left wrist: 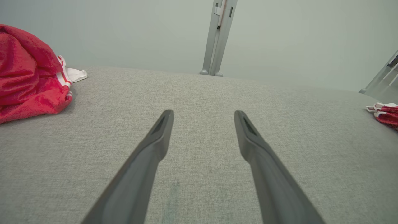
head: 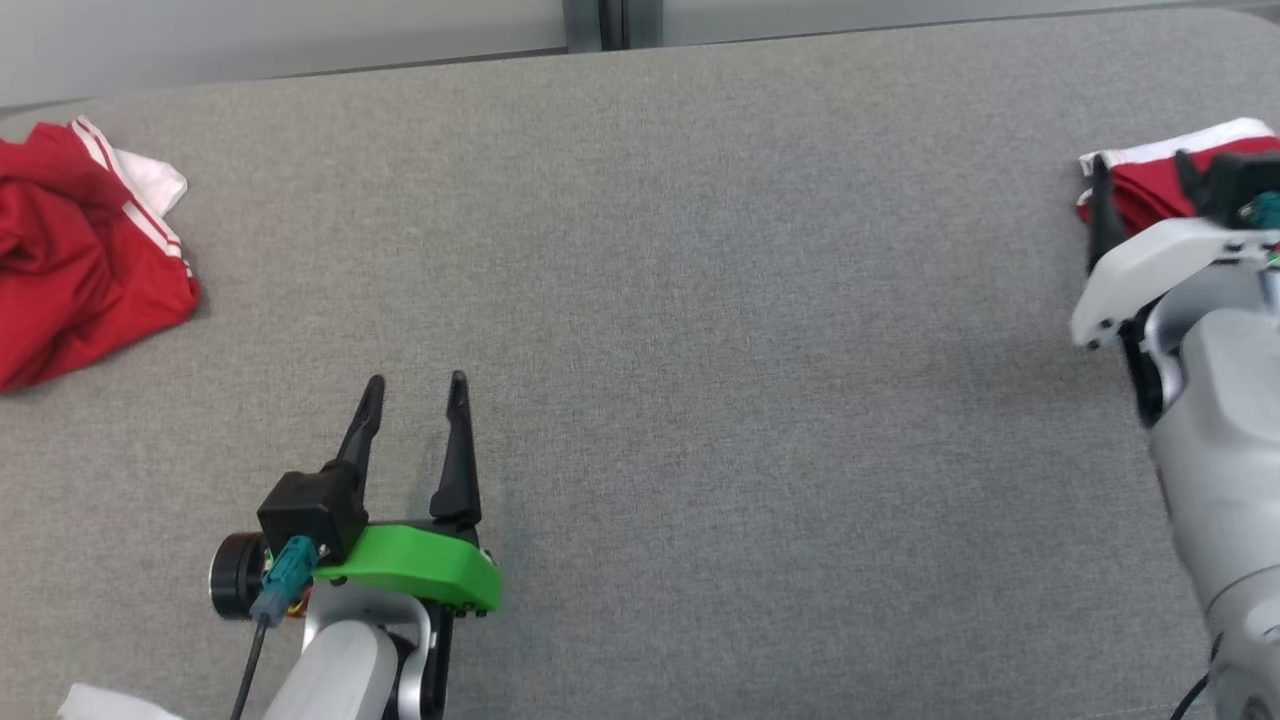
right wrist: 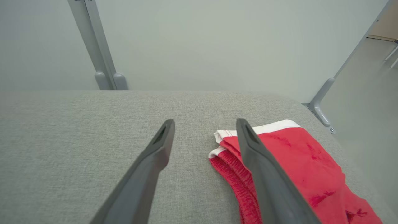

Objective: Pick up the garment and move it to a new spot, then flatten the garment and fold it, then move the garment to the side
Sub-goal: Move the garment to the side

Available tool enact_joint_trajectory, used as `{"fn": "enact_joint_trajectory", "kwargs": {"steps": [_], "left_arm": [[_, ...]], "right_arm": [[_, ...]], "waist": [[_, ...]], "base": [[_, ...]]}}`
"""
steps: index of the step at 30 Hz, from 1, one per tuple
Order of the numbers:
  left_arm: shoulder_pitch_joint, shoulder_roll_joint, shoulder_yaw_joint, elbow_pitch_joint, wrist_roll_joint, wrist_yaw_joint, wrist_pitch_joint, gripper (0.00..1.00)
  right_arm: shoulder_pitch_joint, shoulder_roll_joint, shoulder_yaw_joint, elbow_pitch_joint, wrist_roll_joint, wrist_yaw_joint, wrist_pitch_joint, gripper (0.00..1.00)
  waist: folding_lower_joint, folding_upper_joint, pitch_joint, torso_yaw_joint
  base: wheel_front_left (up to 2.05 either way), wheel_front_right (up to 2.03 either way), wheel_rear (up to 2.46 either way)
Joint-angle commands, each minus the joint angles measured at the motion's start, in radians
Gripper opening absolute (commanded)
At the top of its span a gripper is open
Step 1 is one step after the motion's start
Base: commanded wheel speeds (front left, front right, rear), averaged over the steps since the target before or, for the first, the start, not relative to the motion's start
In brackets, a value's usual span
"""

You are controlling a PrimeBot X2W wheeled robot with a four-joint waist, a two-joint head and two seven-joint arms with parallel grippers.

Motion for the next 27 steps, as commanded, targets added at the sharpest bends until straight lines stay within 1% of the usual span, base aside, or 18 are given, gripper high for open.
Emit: {"fn": "enact_joint_trajectory", "kwargs": {"steps": [1, 4, 9, 11, 16, 20, 21, 24, 27], "left_arm": [[0.025, 0.006, 0.011, 0.013, -0.009, 0.010, -0.010, 1.00], [0.061, 0.006, 0.039, 0.047, -0.023, 0.010, -0.021, 1.00], [0.131, 0.005, 0.078, 0.090, -0.040, -0.003, -0.029, 1.00], [0.161, 0.001, 0.090, 0.101, -0.044, -0.011, -0.029, 1.00], [0.220, -0.008, 0.117, 0.093, -0.023, -0.032, -0.029, 1.00], [0.252, -0.024, 0.126, 0.090, -0.003, -0.049, -0.029, 1.00], [0.258, -0.027, 0.127, 0.093, -0.001, -0.054, -0.029, 1.00], [0.271, -0.037, 0.131, 0.104, 0.009, -0.065, -0.029, 1.00], [0.276, -0.047, 0.136, 0.106, 0.013, -0.073, -0.030, 1.00]], "right_arm": [[0.051, 0.024, 0.019, -0.031, 0.022, -0.002, -0.007, 1.00], [0.150, 0.070, 0.076, -0.154, 0.067, -0.002, -0.008, 1.00], [0.347, 0.121, 0.125, -0.361, 0.110, -0.002, -0.008, 1.00], [0.428, 0.127, 0.116, -0.440, 0.100, -0.002, -0.008, 1.00], [0.617, 0.178, 0.064, -0.616, 0.083, -0.002, -0.008, 1.00], [0.733, 0.197, 0.047, -0.714, 0.091, -0.002, -0.006, 1.00], [0.754, 0.198, 0.052, -0.731, 0.094, -0.002, -0.004, 1.00], [0.811, 0.200, 0.087, -0.772, 0.153, -0.002, -0.003, 1.00], [0.847, 0.199, 0.116, -0.792, 0.189, -0.002, -0.002, 1.00]], "waist": [[0.0000, 0.0000, -0.083, -0.005], [0.0000, 0.0000, -0.140, -0.001], [0.0000, 0.0000, -0.217, 0.016], [0.0000, 0.0000, -0.247, 0.027], [0.0000, 0.0000, -0.282, 0.060], [0.0000, 0.0000, -0.303, 0.082], [0.0000, 0.0000, -0.307, 0.086], [0.0000, 0.0000, -0.321, 0.092], [0.0000, 0.0000, -0.328, 0.092]], "base": [[0.00, 0.00, 0.00], [0.00, 0.00, 0.00], [0.00, 0.00, 0.00], [0.00, 0.00, 0.00], [0.00, 0.00, 0.00], [0.00, 0.00, 0.00], [0.00, 0.00, 0.00], [0.00, 0.00, 0.00], [0.00, 0.00, 0.00]]}}
